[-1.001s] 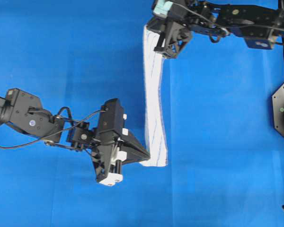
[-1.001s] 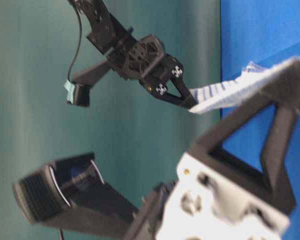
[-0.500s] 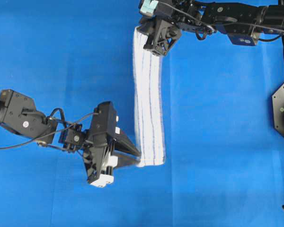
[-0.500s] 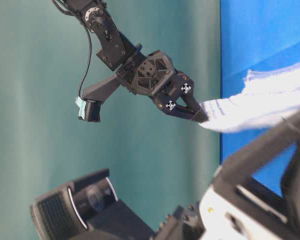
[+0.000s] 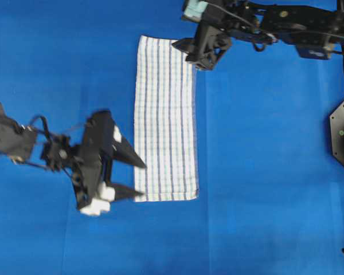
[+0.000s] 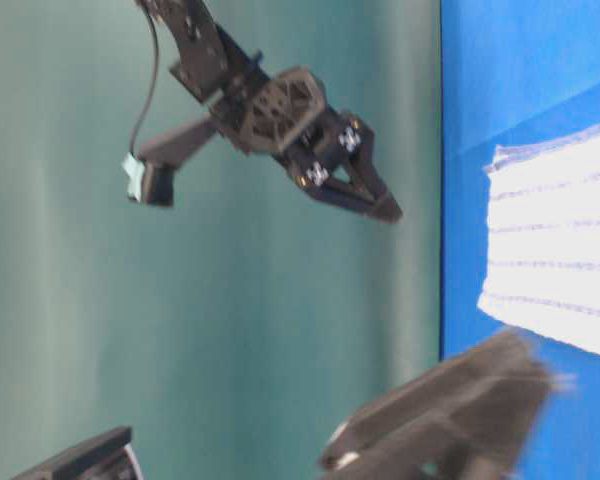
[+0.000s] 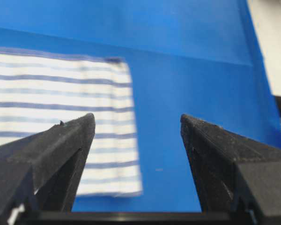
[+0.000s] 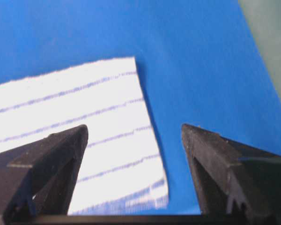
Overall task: Fold the blue towel.
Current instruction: 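Move both grippers to the strip's top corners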
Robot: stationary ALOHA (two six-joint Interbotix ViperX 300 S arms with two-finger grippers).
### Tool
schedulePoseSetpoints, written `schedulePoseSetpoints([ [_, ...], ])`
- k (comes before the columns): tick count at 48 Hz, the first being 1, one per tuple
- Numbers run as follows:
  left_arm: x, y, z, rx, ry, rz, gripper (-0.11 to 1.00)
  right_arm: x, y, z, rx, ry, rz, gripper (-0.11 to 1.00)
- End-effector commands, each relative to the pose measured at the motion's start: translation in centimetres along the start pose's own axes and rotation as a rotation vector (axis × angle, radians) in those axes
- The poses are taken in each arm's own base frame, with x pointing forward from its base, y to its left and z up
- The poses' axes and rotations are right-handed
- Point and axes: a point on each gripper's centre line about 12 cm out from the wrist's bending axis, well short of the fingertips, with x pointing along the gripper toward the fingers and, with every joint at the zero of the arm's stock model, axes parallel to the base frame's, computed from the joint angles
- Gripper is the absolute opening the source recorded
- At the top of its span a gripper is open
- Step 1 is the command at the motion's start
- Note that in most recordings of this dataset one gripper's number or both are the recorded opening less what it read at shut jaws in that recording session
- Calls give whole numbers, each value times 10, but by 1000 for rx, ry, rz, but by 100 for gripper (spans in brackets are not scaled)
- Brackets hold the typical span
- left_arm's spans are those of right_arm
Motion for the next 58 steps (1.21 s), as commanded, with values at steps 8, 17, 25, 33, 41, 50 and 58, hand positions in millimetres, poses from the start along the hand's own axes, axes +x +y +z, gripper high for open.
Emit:
schedulePoseSetpoints([
  [8, -35, 48, 18, 15, -73, 113, 66, -39, 3, -2, 8, -78, 13, 82],
  [17, -53, 98, 25, 41, -102, 251, 67, -57, 12, -17, -5, -99, 37, 82],
  [25, -64, 132, 31, 66, -110, 348, 67, -66, 20, -27, -6, -96, 61, 82],
  [33, -69, 143, 32, 64, -114, 379, 67, -72, 30, -36, -16, -85, 87, 82],
  [41, -68, 144, 31, 64, -111, 381, 67, -70, 30, -35, -13, -84, 87, 82],
  [50, -68, 151, 34, 55, -116, 399, 67, -66, 24, -30, -8, -103, 73, 82],
  [58, -67, 176, 37, 37, -110, 458, 66, -54, 4, -25, 28, -104, 23, 82],
])
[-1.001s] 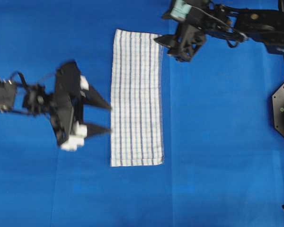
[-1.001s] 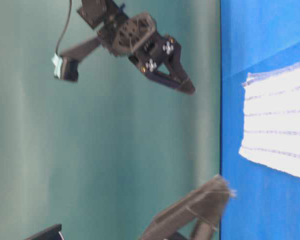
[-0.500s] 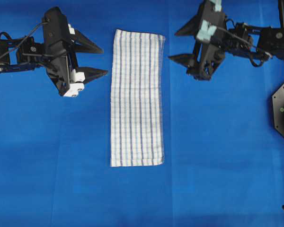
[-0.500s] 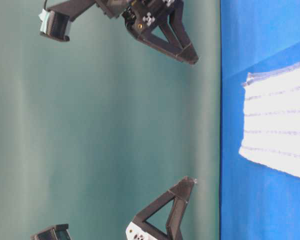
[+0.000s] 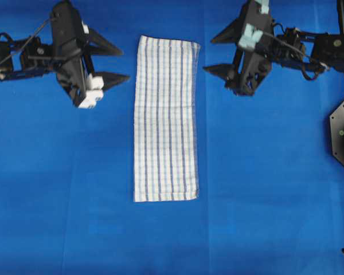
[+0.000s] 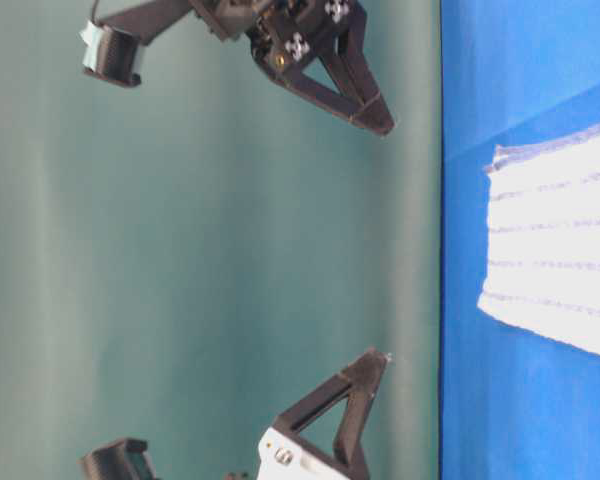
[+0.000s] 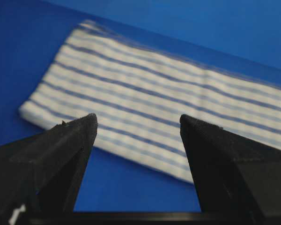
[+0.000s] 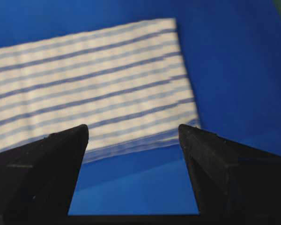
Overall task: Fold the blue towel.
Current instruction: 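Move both grippers to the strip's top corners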
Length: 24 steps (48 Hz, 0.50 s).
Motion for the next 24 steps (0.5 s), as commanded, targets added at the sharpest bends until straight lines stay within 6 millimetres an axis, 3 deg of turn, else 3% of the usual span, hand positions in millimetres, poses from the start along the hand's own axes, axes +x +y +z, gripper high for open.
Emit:
schedulePoseSetpoints([
  [1, 5, 14, 13, -4, -34, 34, 66, 4, -11, 13, 16, -41, -24, 82],
  [6, 20, 31, 8, -3, -10, 76, 66, 18, -24, 9, 36, -31, -56, 82],
  [24, 71, 75, -20, -37, 25, 168, 66, 67, -47, -8, 71, -3, -97, 82],
])
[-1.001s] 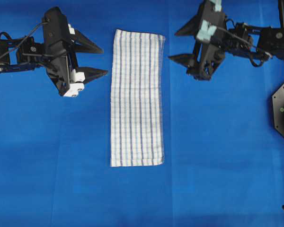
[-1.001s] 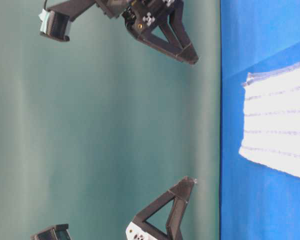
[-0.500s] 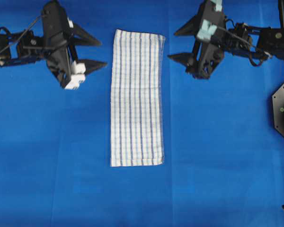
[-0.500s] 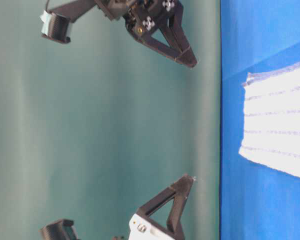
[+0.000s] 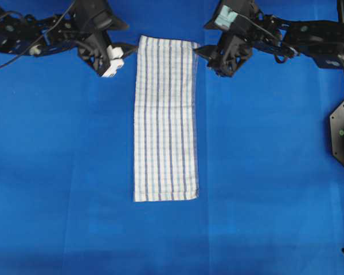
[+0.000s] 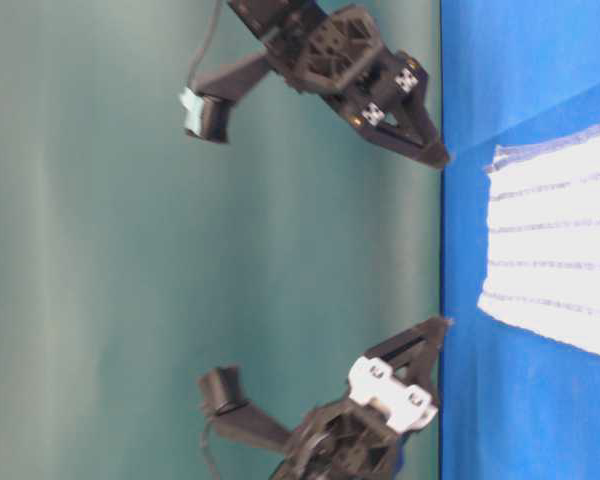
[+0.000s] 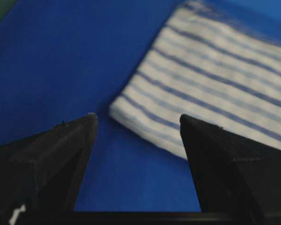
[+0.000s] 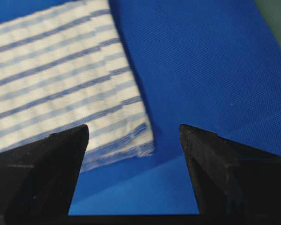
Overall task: Fold the blue towel.
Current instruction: 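Move both grippers to the strip's top corners, then grasp the top corners of the strip with both grippers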
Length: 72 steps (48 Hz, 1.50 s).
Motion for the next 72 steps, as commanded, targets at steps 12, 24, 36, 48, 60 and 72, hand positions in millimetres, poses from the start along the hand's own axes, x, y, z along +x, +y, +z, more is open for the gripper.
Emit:
schedulePoseSetpoints([
  [12, 28, 16, -9, -17, -17, 36, 66, 32, -12, -3, 32, -12, -24, 82],
  [24, 44, 11, -22, -22, 0, 27, 66, 40, -10, -15, 62, 8, -26, 82],
  [36, 50, 4, -26, -13, 12, 14, 64, 40, -9, -18, 68, 19, -26, 73],
  [48, 50, 1, -27, 3, 17, 6, 19, 40, -1, -22, 53, 30, -11, 16],
  [60, 50, -4, -28, 11, 18, -5, 4, 40, 5, -22, 42, 31, 1, 2],
  [72, 43, -5, -18, 13, -2, -6, 4, 37, 6, -17, 44, 15, 3, 2],
])
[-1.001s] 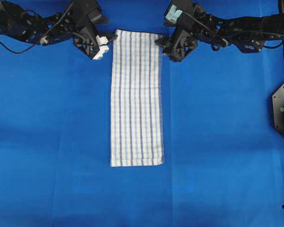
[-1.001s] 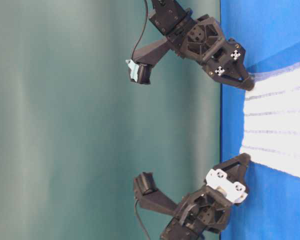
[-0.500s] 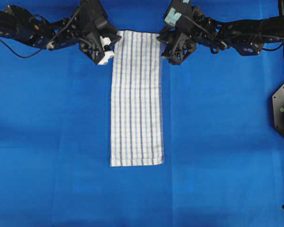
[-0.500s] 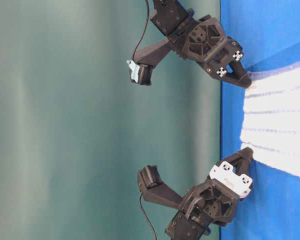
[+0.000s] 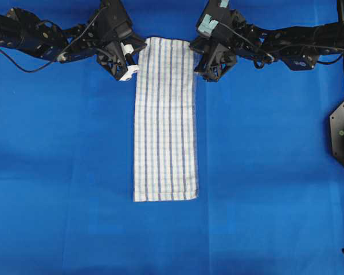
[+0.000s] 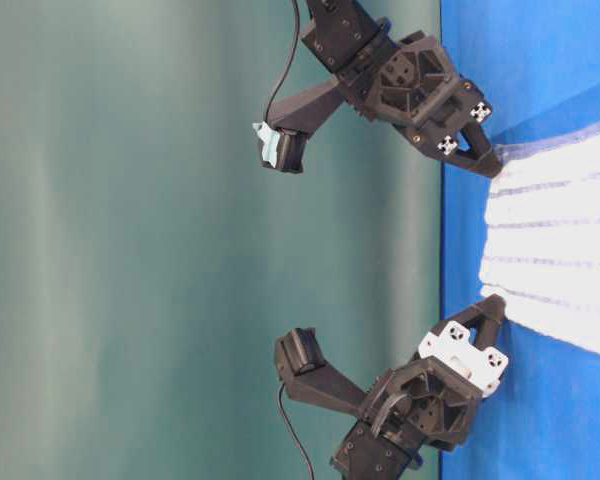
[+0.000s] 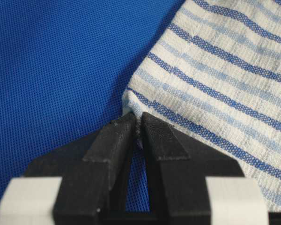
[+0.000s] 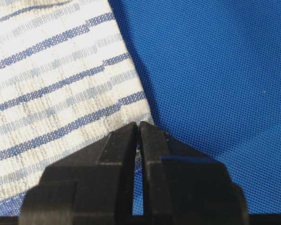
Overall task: Fold the blue towel.
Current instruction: 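Grasp the top corners of the strip with both grippers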
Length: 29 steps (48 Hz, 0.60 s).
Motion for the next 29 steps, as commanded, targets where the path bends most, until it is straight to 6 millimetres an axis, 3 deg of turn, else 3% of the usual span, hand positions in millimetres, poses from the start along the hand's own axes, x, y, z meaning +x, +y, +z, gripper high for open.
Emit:
schedulePoseSetpoints([
  [1, -9, 0, 15, 2, -35, 0, 4, -7, 4, 14, -2, -45, 11, 2],
  [15, -36, 0, 47, 36, -84, -1, 4, -31, 6, 38, -6, -106, 18, 2],
  [29, -40, -5, 45, 44, -74, -13, 4, -33, 9, 37, -4, -99, 24, 2],
])
